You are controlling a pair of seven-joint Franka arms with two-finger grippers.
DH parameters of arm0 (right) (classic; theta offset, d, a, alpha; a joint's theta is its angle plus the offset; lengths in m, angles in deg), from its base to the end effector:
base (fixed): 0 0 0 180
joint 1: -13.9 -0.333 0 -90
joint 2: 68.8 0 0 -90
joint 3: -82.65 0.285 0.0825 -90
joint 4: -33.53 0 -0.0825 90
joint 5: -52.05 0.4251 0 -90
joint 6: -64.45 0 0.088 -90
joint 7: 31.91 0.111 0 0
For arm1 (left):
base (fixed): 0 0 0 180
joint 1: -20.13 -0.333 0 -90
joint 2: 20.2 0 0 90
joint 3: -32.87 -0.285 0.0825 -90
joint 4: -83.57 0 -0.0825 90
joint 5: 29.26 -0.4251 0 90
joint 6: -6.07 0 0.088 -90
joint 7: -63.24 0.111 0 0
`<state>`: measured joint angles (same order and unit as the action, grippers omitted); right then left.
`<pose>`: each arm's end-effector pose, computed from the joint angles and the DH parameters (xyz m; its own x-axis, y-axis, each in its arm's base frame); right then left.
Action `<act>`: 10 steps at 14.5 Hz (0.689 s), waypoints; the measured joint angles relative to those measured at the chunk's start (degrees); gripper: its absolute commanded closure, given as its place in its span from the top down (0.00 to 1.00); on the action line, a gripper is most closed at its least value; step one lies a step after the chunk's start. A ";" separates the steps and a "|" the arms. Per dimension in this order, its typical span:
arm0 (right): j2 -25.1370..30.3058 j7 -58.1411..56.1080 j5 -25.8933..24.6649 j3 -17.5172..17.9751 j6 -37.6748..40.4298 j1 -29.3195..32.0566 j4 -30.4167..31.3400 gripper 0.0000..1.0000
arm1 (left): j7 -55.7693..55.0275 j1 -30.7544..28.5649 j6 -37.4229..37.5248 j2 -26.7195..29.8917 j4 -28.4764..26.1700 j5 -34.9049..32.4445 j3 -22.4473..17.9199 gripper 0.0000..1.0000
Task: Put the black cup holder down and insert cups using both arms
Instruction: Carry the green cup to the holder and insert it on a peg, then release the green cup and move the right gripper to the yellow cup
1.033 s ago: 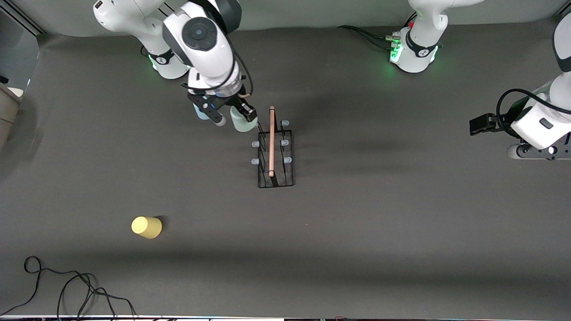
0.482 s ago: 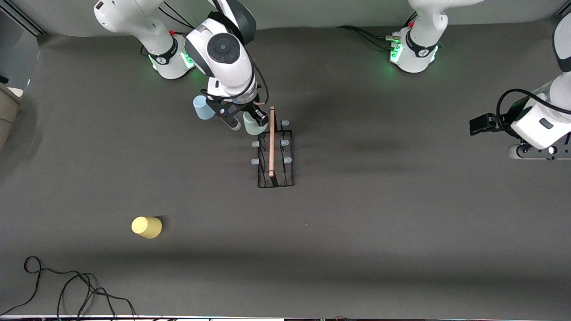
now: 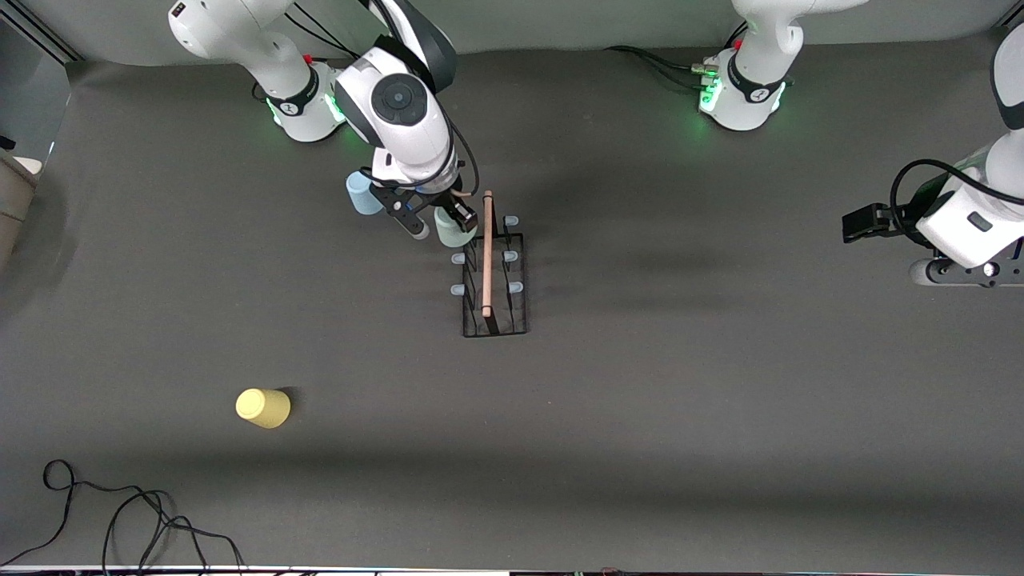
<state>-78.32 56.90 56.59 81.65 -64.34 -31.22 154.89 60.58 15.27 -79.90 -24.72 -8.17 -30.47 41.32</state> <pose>0.4203 0.4110 0.2705 0.6725 -0.7378 -0.0577 -0.7371 -0.6748 0.0366 0.6020 -0.0328 0.5218 0.9841 -0.0154 -0.1772 -0.0188 -0.9997 -0.0177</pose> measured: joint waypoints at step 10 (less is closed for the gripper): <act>-3.19 0.57 0.00 -0.10 1.21 -0.13 -3.22 1.00 | 0.00 0.00 0.01 0.00 -0.02 0.00 0.00 0.99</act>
<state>-81.51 57.47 56.60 81.55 -63.14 -31.36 151.67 60.58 15.26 -79.89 -24.72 -8.20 -30.47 41.32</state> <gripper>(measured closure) 0.000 0.004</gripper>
